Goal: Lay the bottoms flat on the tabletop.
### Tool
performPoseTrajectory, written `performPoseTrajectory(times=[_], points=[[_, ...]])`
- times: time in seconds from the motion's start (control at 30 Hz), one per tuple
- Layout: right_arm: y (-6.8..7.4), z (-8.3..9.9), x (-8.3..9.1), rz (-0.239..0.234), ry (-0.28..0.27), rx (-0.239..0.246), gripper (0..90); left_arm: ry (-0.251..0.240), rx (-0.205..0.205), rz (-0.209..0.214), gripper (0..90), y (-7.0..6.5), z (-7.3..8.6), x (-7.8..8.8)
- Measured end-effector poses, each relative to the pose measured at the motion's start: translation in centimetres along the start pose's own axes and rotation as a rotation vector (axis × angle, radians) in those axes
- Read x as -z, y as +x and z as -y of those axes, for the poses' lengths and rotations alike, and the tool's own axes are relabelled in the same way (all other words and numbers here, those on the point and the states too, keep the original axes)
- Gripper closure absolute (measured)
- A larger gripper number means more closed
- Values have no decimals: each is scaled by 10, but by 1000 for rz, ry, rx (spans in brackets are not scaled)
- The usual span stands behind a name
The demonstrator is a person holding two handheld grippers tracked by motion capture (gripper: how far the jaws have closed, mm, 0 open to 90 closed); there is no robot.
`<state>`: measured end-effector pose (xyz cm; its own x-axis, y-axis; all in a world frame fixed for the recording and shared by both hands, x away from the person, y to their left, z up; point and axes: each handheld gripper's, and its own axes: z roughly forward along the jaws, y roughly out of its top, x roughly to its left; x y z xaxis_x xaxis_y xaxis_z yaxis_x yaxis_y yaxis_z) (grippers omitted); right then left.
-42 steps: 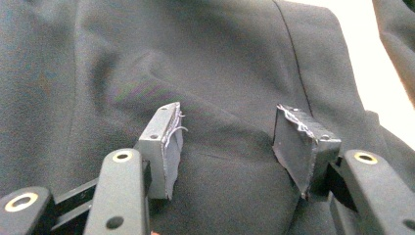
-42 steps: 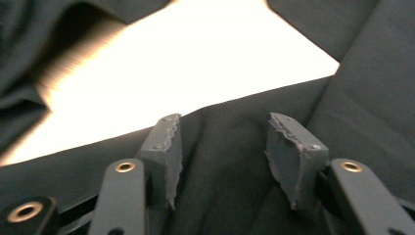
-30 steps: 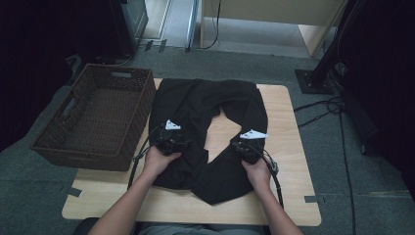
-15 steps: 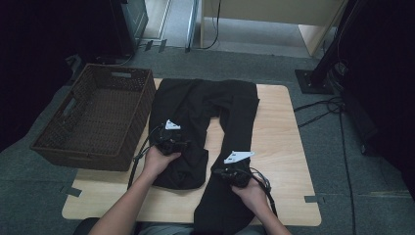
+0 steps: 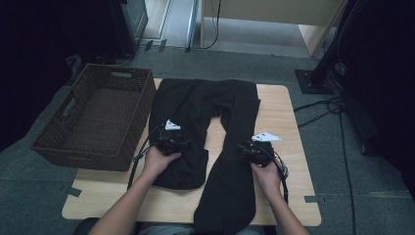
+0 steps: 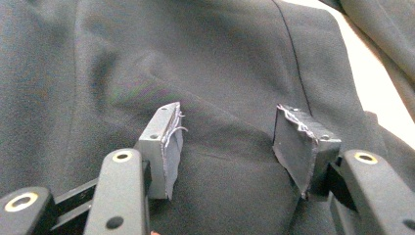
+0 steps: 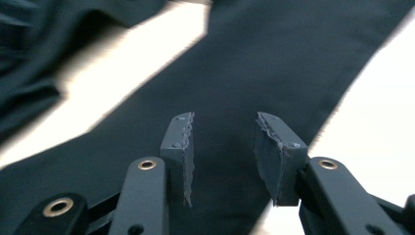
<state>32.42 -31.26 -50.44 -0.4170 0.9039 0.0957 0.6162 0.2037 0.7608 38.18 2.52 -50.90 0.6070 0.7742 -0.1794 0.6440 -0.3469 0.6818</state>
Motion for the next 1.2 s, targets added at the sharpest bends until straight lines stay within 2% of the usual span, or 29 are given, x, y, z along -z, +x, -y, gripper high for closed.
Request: performPoseTrajectory(times=[0.03, 0.07, 0.23, 0.33, 0.47, 0.53, 0.6, 0.67, 0.73, 0.83, 1.0, 1.17, 1.2], points=[[0, 0, 0, 0, 0, 0, 594, 0, 0, 0, 443, 0, 0, 0], [-7, 1, -4, 37, 1, -8, 591, -1, 0, 0, 444, 0, 0, 0], [-21, 4, -12, 102, -17, -38, 541, -3, 0, -1, 443, 0, 0, 0], [-23, 6, -15, 107, -13, -57, 543, -5, -2, -2, 442, 0, 1, 0], [-19, 4, -20, 115, -18, -47, 571, -6, -3, -3, 442, 0, 1, 0], [-18, 0, -23, 96, 0, -45, 644, -7, -6, -4, 440, -1, 1, 0], [-14, -5, -25, 95, 23, -24, 779, -7, -6, -3, 439, -1, 1, 0], [-13, -9, -25, 87, 53, -3, 875, -8, -5, -1, 439, 0, 1, 0], [-12, -11, -24, 87, 69, -8, 884, -10, -4, 0, 439, 0, 1, 0], [-12, -14, -13, 69, 69, 3, 894, -12, -4, 1, 439, 0, 1, 0], [-21, -13, 9, 65, 41, -10, 896, -13, -4, 0, 440, 0, 2, 0], [-29, -9, 23, 73, 31, -30, 894, -13, -4, -1, 440, 0, 2, 0], [-34, -5, 27, 95, 42, -30, 894, -14, -3, 0, 440, 0, 2, 0]])
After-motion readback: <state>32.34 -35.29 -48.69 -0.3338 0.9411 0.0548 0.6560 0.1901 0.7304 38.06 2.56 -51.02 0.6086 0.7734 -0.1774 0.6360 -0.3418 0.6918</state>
